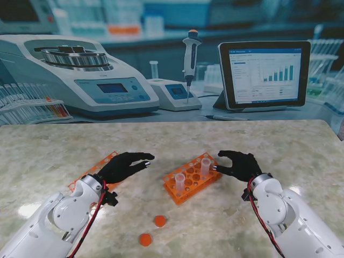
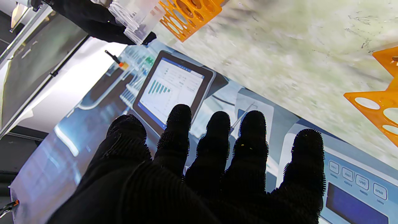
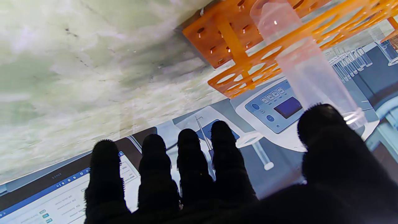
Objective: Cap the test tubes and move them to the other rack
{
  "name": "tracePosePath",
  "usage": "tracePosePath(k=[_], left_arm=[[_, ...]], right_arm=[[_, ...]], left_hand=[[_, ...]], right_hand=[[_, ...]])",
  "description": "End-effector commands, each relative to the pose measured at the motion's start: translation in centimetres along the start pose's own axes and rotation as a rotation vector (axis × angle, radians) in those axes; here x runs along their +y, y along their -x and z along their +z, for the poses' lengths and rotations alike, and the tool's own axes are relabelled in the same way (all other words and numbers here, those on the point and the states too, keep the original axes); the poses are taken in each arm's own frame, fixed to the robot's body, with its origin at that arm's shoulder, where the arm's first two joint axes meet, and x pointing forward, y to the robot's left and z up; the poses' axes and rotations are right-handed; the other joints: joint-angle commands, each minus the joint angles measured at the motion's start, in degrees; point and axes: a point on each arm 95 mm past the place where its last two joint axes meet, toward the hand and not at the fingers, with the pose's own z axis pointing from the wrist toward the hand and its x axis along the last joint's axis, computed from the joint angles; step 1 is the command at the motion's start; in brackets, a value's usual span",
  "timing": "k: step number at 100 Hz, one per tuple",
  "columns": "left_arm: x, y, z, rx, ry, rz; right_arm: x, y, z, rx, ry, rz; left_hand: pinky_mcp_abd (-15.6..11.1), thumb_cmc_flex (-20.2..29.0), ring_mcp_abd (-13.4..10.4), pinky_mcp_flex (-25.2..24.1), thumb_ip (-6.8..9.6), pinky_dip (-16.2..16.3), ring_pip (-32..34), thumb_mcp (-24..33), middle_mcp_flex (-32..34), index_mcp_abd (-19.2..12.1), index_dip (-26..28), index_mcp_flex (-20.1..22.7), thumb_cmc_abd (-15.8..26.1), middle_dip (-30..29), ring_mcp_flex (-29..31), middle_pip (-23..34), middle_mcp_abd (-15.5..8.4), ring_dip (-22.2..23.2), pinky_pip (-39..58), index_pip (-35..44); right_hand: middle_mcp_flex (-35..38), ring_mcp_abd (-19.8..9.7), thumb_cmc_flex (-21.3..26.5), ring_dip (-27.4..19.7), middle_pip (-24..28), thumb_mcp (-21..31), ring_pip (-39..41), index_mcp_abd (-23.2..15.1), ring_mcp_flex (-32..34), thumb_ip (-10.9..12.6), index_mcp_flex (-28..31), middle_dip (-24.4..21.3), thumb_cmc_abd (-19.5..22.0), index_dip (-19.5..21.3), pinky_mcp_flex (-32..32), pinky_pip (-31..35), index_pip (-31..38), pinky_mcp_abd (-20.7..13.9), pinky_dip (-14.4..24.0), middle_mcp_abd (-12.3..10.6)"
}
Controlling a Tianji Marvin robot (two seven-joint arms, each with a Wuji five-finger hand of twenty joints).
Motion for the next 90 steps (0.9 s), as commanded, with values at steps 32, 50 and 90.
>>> tracePosePath(k=[32,50,90], left_arm=[[0.0,-0.2,-0.2,0.007,0.007,0.006],[0.0,-0.2,-0.3,0.006,0.008,0.007],[0.0,-0.1,-0.3,0.006,0.012,0.008]], right_arm=[[-0.8,-0.5,1.7,0.032,-0.001,-0.018],[-1.2,-1.0,2.3,0.045,0.002,-0.034],[-1.2,-0.9,2.5,0.037,0.015,-0.099]], left_hand=[[-1.0,-0.6,-1.3,-1.0,-0.63,-1.1,-0.5,-1.0,-0.8,-0.2,-0.3,-0.4,2.3,-0.7,-1.7,-0.1,-0.4,-0.3,-2.4,-0.9],[-1.0,-0.6,-1.3,-1.0,-0.63,-1.1,-0.5,-1.0,-0.9,-0.2,-0.3,-0.5,2.3,-0.7,-1.7,-0.1,-0.3,-0.3,-2.5,-0.9],[-1.1,-0.6,-1.4,-1.0,-0.62,-1.0,-0.5,-1.0,-0.7,-0.2,-0.3,-0.4,2.3,-0.7,-1.6,0.0,-0.4,-0.3,-2.5,-0.9]], right_hand=[[-2.7,0.2,-2.1,-1.6,-0.7,1.5,-1.3,1.3,-3.5,-1.4,-2.3,-1.0,-4.3,-1.0,-1.9,-1.7,-1.3,-0.9,-2.9,0.7],[-2.7,0.2,-1.9,-1.7,-0.7,2.1,-1.1,1.5,-3.3,-1.5,-2.3,-1.1,-5.0,-1.1,-1.7,-1.5,-1.3,-0.8,-3.1,0.8],[-4.0,0.2,-1.7,-1.8,-1.1,2.6,-1.2,2.6,-3.7,-1.6,-3.2,-1.3,-5.3,-1.4,-2.2,-1.6,-1.7,-0.8,-3.5,1.4]])
